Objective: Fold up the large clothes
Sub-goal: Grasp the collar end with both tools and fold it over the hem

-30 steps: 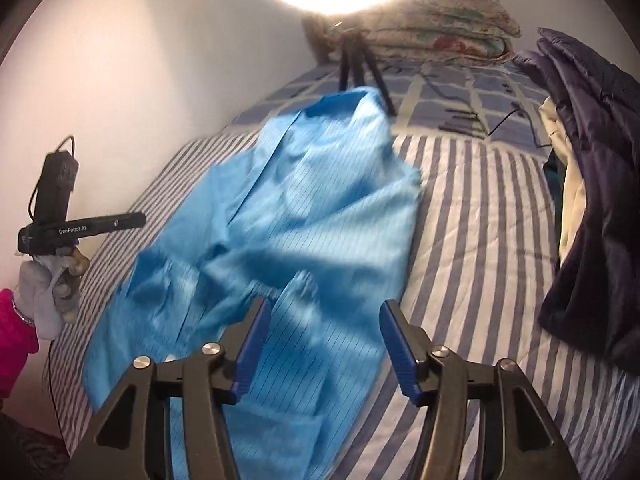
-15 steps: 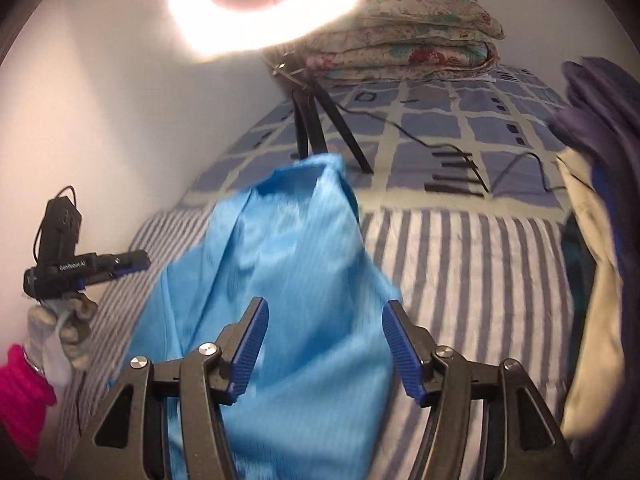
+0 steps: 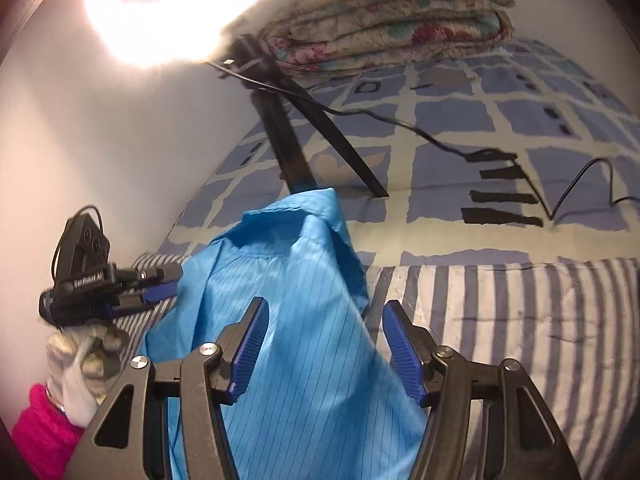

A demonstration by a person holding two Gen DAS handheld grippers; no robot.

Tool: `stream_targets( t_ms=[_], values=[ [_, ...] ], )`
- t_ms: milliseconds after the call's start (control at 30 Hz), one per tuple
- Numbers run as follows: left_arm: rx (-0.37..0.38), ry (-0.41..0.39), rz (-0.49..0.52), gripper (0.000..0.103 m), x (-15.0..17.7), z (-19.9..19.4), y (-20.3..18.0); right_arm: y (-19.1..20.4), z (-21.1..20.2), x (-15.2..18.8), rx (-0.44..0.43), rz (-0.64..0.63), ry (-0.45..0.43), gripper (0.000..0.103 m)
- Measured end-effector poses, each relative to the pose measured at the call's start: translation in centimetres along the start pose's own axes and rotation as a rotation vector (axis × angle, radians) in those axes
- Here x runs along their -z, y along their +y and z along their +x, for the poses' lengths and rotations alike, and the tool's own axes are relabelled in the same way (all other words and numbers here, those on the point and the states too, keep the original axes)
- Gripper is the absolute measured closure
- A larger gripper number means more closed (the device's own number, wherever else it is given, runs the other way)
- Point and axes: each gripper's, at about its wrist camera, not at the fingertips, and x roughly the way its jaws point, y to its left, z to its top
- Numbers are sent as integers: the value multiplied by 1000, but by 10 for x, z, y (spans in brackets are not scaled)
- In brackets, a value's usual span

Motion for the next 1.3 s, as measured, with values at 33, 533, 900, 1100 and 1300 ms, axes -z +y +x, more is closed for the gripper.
stream_targets(
  t_ms=[33, 533, 900, 1100, 1300],
  values=[
    [-5, 0, 4, 47, 0, 3, -2, -2, 6, -1, -1, 12, 2, 41],
    [-103, -100, 214, 101, 31, -20, -63, 29, 9, 1, 48, -63, 11, 97],
    [-32, -174, 303, 102, 92, -109, -93, 78, -83, 26, 59, -184, -87, 99],
    [-40, -188, 356, 102, 147, -159, -111, 103, -136, 59, 32, -207, -113, 100],
    [-53, -182, 388, 102, 216, -199, -122, 126, -188, 119, 33, -249, -114, 100]
  ],
)
